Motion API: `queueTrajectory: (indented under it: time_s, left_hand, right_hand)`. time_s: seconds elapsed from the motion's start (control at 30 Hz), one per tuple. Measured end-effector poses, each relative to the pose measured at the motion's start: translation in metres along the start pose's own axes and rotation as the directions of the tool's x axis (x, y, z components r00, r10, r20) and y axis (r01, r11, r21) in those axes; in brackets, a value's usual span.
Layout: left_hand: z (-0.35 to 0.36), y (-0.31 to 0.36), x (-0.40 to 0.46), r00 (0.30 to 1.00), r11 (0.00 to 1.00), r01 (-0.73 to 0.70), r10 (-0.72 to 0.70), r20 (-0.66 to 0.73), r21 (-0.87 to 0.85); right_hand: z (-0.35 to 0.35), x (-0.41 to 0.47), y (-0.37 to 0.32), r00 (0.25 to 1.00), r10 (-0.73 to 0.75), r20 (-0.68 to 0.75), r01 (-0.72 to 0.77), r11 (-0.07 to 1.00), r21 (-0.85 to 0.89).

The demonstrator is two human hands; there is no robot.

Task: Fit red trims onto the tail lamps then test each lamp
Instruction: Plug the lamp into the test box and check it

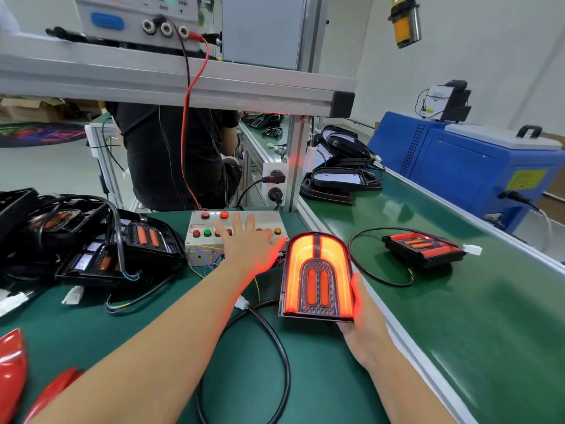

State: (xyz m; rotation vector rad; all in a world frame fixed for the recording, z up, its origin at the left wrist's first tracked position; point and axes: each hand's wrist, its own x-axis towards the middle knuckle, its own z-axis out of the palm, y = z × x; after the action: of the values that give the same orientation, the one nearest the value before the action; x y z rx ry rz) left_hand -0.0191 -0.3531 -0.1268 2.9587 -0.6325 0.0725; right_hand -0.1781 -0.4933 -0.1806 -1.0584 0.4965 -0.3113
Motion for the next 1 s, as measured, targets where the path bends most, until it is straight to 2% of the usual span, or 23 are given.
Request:
queueTrajectory:
  time_s: [0.3, 0.4, 0.5, 0.57, 0.63, 0.7, 0.83, 1.0]
  left_hand:
    - [0.001, -0.004, -0.013, 0.998, 0.999, -0.041, 0.041, -0.049, 0.015]
    - [-0.003, -0.012, -0.026, 0.968, 0.982, -0.147, 0.118, -0.223, -0.117]
    - [-0.013, -0.031, -0.043, 0.87, 0.909, -0.363, 0.254, -0.423, -0.202]
    - [-0.018, -0.048, -0.054, 0.85, 0.864, -0.467, 0.38, -0.364, -0.189]
    - [-0.016, -0.06, -0.065, 0.847, 0.845, -0.521, 0.496, -0.19, -0.12]
    - [-0.009, -0.069, -0.071, 0.835, 0.835, -0.549, 0.546, -0.068, -0.036]
    - [0.006, -0.073, -0.076, 0.834, 0.828, -0.548, 0.552, 0.007, 0.116]
    - [0.012, -0.073, -0.075, 0.856, 0.84, -0.516, 0.515, 0.054, 0.168]
  right_hand:
    - [0.001, 0.001, -0.003, 0.999, 0.022, -0.038, -0.022, 1.0, -0.001]
    - [0.001, 0.002, -0.005, 0.997, 0.034, -0.065, -0.035, 0.999, 0.001]
    - [0.001, 0.003, -0.007, 0.995, 0.041, -0.087, -0.041, 0.999, -0.001]
    - [0.002, 0.003, -0.008, 0.993, 0.049, -0.111, -0.049, 0.999, 0.005]
    - [0.004, 0.004, -0.009, 0.988, 0.058, -0.144, -0.058, 0.998, 0.003]
    - [0.006, 0.003, -0.011, 0.981, 0.076, -0.177, -0.075, 0.997, 0.013]
    - [0.012, 0.003, -0.018, 0.966, 0.124, -0.227, -0.12, 0.992, 0.034]
    - [0.019, -0.001, -0.026, 0.96, 0.119, -0.254, -0.142, 0.987, -0.075]
